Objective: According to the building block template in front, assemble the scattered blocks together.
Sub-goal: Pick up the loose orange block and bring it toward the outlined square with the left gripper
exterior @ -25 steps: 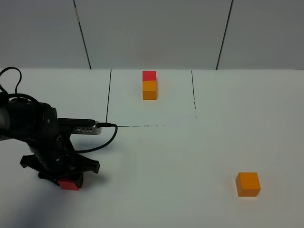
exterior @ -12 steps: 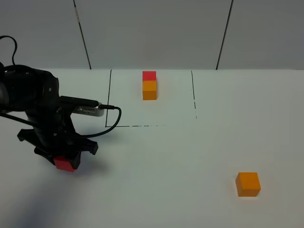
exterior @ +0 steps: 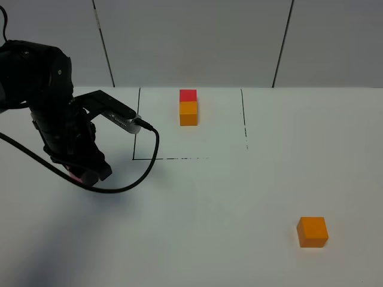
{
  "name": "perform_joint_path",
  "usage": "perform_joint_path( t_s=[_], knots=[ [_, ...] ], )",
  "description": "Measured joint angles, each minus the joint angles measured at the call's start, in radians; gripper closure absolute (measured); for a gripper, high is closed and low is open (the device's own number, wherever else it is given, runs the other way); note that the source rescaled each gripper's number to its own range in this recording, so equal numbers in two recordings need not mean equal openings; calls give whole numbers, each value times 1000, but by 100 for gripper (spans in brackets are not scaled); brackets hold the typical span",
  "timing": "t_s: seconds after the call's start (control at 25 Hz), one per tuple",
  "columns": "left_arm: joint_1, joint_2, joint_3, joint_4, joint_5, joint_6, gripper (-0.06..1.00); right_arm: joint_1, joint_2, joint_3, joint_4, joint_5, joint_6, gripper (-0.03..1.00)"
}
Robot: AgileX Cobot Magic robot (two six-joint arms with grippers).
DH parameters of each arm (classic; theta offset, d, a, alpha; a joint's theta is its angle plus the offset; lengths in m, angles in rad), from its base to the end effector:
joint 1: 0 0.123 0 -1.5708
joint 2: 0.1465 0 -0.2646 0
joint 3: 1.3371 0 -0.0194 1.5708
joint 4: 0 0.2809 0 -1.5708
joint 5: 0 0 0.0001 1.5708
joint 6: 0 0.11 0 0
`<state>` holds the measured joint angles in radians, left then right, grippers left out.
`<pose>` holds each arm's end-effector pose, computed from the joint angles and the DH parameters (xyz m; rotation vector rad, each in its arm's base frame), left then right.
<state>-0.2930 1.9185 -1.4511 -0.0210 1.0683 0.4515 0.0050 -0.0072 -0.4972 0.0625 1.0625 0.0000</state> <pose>0.3889 -0.1195 0.1605 1.0851 2.8163 -0.0140 0.0582 0.0063 0.2827 -0.0082 2.0410 0.0779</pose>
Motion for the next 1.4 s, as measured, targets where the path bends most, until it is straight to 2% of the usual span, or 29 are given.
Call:
perform_joint_path(
  t_s=[0.28, 0.56, 0.76, 1.04, 1.4],
  knots=[
    [-76, 0, -14, 4, 0, 339, 94, 0, 0, 0, 0, 0, 0, 15],
    [-141, 1, -14, 3, -94, 541, 94, 0, 0, 0, 0, 0, 0, 15],
    [-163, 33, -50, 3, -97, 585, 94, 0, 0, 0, 0, 0, 0, 15],
    [-195, 194, -228, -18, 11, 587, 94, 0, 0, 0, 0, 0, 0, 16],
    [-263, 371, -445, -23, 68, 587, 94, 0, 0, 0, 0, 0, 0, 16]
  ],
)
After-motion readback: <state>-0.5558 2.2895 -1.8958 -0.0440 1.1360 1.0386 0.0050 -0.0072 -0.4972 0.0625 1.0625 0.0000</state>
